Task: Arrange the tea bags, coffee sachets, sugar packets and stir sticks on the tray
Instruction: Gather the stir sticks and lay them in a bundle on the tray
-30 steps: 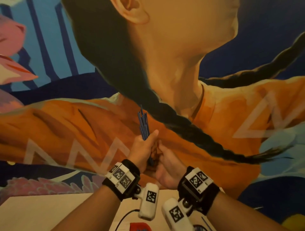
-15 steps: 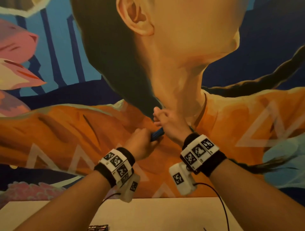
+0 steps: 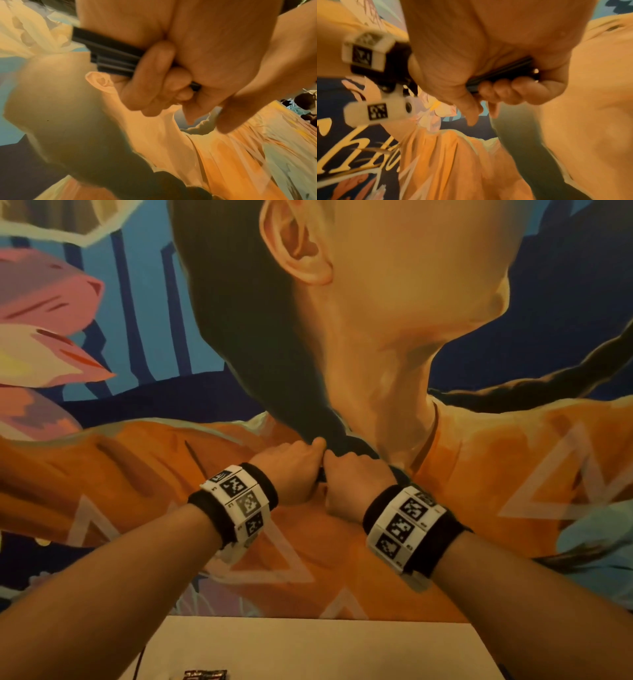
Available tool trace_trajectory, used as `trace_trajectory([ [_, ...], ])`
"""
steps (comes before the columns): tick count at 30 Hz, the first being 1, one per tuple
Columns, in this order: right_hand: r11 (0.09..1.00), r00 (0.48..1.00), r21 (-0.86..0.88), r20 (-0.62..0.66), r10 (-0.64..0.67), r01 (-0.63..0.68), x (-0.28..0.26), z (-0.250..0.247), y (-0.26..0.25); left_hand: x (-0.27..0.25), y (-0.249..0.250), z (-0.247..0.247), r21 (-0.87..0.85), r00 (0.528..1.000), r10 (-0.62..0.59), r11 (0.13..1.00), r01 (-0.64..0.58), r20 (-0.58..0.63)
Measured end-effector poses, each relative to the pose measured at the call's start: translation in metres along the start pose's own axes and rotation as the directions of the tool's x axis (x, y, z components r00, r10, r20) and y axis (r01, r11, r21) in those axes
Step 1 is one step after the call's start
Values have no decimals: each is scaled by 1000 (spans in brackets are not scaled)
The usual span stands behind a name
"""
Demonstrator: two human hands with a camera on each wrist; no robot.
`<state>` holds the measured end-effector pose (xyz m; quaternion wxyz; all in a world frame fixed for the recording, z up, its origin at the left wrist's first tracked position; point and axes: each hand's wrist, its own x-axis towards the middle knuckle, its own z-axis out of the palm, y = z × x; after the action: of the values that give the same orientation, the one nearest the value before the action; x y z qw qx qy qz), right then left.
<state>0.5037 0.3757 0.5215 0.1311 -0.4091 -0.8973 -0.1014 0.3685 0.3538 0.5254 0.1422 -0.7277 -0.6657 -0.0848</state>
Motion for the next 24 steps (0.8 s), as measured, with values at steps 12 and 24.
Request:
trace_trajectory([
  [12,995,994,-51,-70,82,-86,-4,2,21,-33,-18,-14,-560,982,107,809,-177,-157],
  [24,868,965,456,-248,-88,196,-16,-7,48,-44,-11,5,-952,953,-188,242,-188,-236],
])
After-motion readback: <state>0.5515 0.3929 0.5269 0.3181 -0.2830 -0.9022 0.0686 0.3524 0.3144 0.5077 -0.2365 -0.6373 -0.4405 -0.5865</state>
